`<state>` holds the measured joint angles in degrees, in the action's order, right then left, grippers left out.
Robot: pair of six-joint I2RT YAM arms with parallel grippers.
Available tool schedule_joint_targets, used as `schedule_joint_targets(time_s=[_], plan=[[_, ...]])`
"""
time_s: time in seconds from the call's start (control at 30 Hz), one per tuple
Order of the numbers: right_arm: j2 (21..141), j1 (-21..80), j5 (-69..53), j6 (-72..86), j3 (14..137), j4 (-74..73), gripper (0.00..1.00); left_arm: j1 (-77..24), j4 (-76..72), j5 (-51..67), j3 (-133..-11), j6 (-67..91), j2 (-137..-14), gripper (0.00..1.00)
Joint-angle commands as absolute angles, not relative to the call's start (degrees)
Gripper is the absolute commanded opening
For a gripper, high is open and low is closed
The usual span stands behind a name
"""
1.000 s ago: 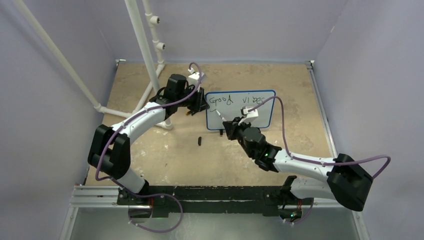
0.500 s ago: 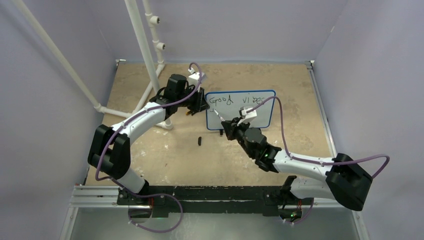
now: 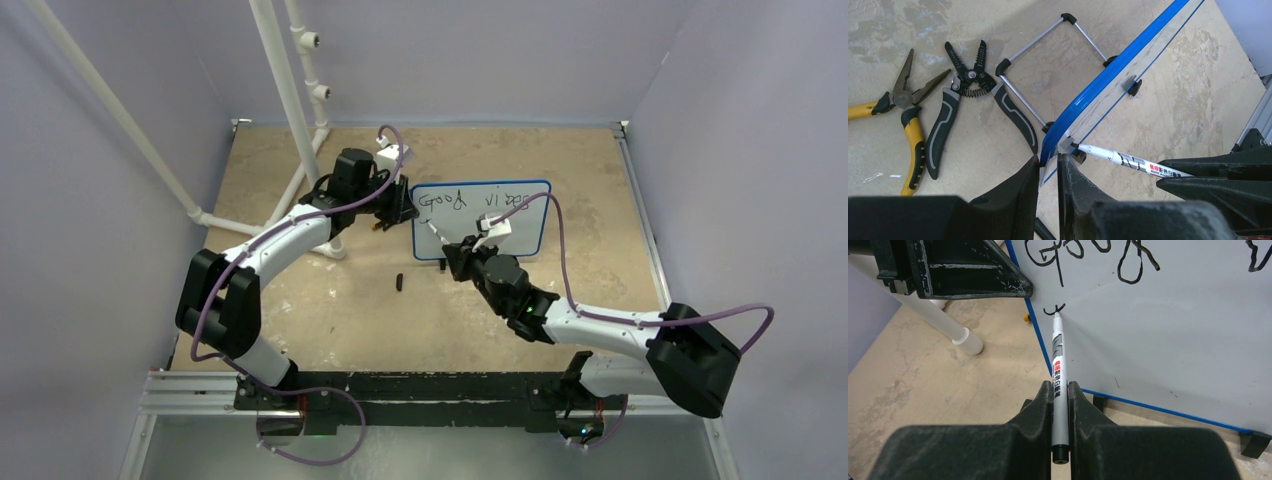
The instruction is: Write a sentence on the whiteboard
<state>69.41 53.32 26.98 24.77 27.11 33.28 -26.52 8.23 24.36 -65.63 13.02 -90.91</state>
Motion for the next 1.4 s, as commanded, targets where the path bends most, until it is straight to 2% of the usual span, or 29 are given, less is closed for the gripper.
schedule_joint_targets(time_s=[0.0, 0.5, 0.83, 1.37], plan=[[70.0, 53.3, 27.5, 26.8, 27.1, 31.4, 0.00, -26.5, 6.9, 25.0, -65.2, 13.6, -89.9, 0.18], [68.8, 53.3, 28.5, 29.7, 25.8, 27.6, 0.00, -26.5, 6.8, 25.2, -65.2, 13.7, -89.7, 0.18], [64.0, 53.3, 28.2, 26.7, 25.2, 31.8, 0.00, -26.5, 6.8, 25.1, -65.1, 13.8, -89.5, 0.18], [68.7, 53.3, 30.1, 26.5, 27.6, 31.2, 0.00, -26.5, 6.8, 25.1, -65.1, 13.7, -89.6, 0.18]])
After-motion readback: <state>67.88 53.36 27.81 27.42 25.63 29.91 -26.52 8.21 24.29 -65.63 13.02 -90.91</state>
